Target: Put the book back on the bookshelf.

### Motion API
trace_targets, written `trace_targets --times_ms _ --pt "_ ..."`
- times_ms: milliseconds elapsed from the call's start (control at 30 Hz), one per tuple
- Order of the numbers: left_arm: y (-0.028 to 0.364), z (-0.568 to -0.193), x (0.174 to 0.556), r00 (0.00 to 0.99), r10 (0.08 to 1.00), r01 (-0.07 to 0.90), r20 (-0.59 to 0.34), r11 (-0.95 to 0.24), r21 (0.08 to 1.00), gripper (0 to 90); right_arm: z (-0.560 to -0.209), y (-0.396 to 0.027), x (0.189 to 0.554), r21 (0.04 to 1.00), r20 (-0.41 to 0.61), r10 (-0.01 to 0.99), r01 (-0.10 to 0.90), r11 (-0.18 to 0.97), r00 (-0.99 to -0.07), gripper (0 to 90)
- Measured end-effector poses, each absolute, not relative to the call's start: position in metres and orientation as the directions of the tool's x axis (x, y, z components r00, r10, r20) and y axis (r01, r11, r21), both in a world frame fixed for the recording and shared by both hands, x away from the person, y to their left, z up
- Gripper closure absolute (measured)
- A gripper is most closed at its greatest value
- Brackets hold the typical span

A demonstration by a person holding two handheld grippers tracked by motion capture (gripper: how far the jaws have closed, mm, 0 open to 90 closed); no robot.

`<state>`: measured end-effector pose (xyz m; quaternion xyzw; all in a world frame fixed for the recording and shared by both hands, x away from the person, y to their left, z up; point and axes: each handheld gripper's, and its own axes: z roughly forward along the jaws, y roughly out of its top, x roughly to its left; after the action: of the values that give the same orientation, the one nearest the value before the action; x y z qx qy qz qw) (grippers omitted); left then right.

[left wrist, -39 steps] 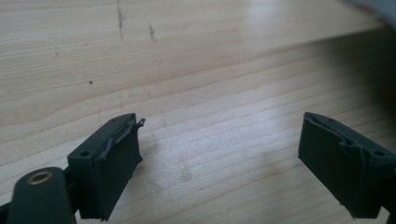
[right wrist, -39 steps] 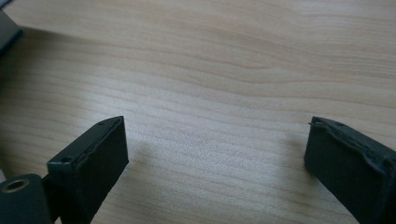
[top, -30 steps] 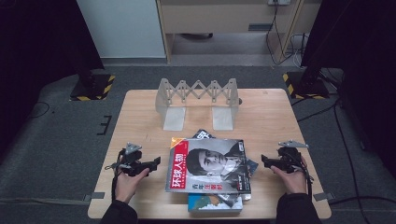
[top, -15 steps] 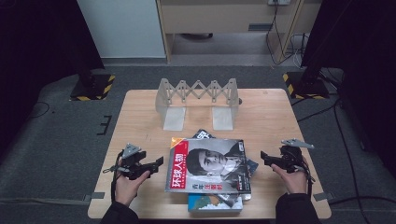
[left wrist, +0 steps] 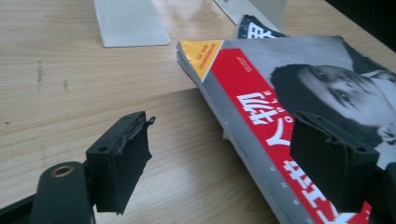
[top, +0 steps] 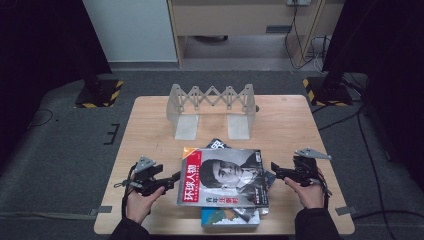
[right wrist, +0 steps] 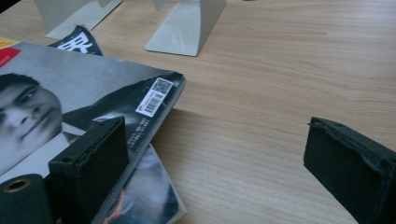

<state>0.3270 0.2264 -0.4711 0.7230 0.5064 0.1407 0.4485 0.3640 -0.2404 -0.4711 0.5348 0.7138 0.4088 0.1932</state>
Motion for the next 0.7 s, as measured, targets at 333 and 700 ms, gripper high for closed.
trace_targets --times_ms 333,700 --pt "0.218 -0.474 0.320 0.480 0.834 0.624 -0.273 -0.105 0.775 21.0 -0.468 -0.223 0.359 0.787 0.174 0.901 0.606 0.115 -0.398 6.8" --pt "0.206 -0.480 0.319 0.509 0.809 0.641 -0.293 -0.130 0.756 23.0 -0.470 -0.204 0.355 0.778 0.192 0.869 0.611 0.148 -0.455 7.2"
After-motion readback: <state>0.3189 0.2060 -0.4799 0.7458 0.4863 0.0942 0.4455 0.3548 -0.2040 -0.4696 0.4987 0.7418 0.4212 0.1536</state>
